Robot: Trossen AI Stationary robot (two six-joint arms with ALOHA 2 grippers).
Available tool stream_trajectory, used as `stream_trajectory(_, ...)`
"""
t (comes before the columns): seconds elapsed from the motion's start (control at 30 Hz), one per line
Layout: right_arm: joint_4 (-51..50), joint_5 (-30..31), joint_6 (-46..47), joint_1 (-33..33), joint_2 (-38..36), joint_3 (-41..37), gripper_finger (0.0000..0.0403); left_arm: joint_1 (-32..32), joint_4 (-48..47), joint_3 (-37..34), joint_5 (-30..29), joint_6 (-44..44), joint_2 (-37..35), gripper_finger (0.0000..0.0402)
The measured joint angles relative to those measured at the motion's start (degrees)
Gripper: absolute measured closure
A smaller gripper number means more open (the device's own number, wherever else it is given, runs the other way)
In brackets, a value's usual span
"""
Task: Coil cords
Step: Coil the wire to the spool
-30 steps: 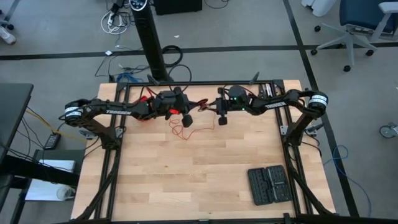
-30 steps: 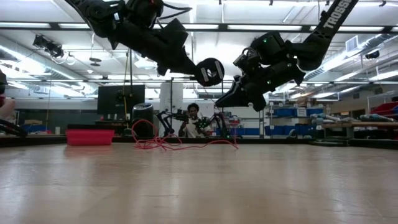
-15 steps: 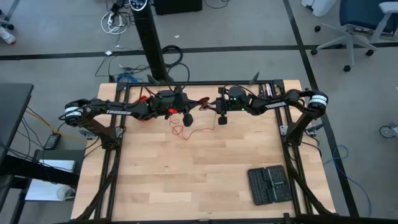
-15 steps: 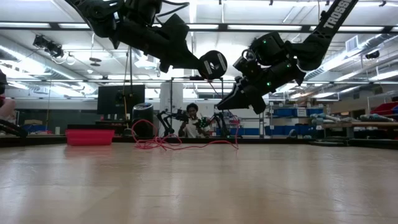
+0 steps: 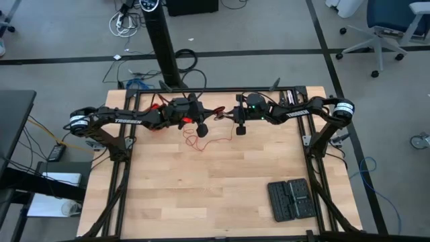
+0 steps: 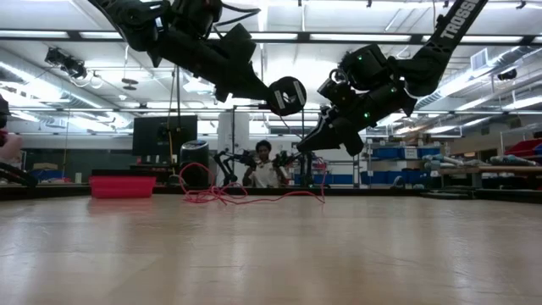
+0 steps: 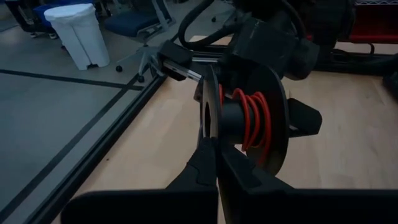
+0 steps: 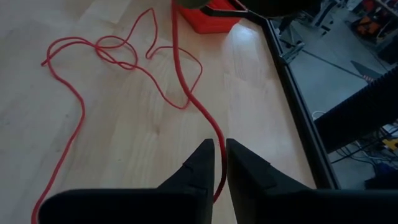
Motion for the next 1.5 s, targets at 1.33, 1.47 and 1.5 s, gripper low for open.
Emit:
stream_trajectory(1.33, -4.08, 3.15, 16.90, 3.10, -7.57, 7.16, 0.0401, -0.08, -11.50, 0.09, -11.80, 6.99, -0.02, 0.0400)
stream_trajectory(1.47, -5.72, 3.49, 19.55, 6.15, -4.32, 11.88, 0.0401, -0.18, -10.87, 0.48, -13.45, 4.04, -0.02, 0.0400)
stream_trajectory(1.5, -6.08, 4.65, 19.70, 6.79, -3.63, 13.00, 0.0401, -0.18, -10.78, 0.74, -13.70, 3.19, -0.02, 0.0400)
